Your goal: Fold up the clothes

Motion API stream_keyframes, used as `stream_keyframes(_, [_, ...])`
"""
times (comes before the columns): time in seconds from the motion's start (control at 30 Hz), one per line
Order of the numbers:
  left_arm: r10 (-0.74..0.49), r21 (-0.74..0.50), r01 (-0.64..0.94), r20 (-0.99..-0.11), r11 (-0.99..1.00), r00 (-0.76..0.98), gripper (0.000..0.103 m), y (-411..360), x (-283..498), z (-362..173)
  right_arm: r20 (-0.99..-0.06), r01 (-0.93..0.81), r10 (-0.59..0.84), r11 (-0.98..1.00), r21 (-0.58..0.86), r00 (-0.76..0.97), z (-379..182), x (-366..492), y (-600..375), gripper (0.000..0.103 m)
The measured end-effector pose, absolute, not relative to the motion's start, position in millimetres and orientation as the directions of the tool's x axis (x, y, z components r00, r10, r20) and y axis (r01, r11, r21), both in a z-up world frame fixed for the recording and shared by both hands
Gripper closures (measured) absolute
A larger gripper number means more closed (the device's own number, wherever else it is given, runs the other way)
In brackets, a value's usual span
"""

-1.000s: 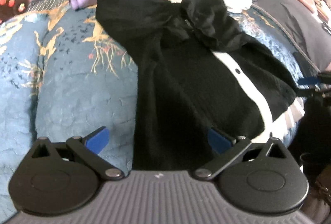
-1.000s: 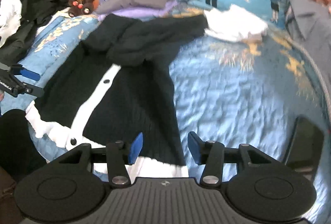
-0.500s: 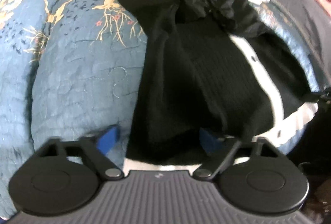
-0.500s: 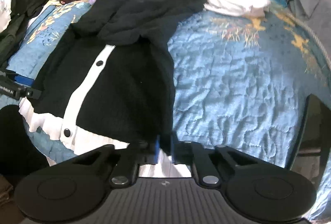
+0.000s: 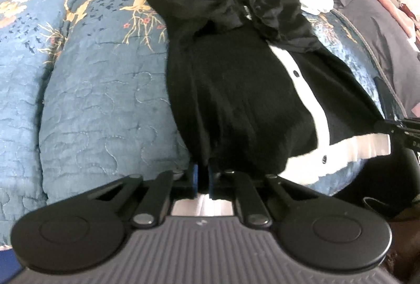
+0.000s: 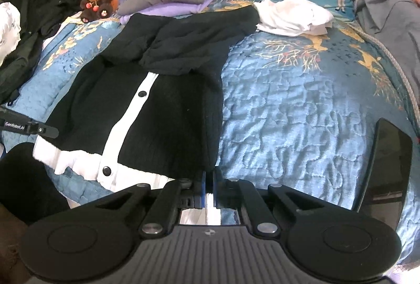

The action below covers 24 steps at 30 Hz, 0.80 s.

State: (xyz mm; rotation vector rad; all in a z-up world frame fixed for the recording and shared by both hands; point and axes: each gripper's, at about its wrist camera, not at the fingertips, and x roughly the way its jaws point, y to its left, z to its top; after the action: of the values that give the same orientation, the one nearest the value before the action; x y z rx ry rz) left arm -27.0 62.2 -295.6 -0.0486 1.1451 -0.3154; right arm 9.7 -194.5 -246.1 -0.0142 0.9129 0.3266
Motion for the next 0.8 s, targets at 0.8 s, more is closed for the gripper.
stream_keyframes(0.8, [-0.135,-0.1,0.125,-0.939,0.987,0.315,0.061,75,-62,-285,-0.838,-0.119,0.217,0.976,0.182,0.501,-255,-4,-220,0.091])
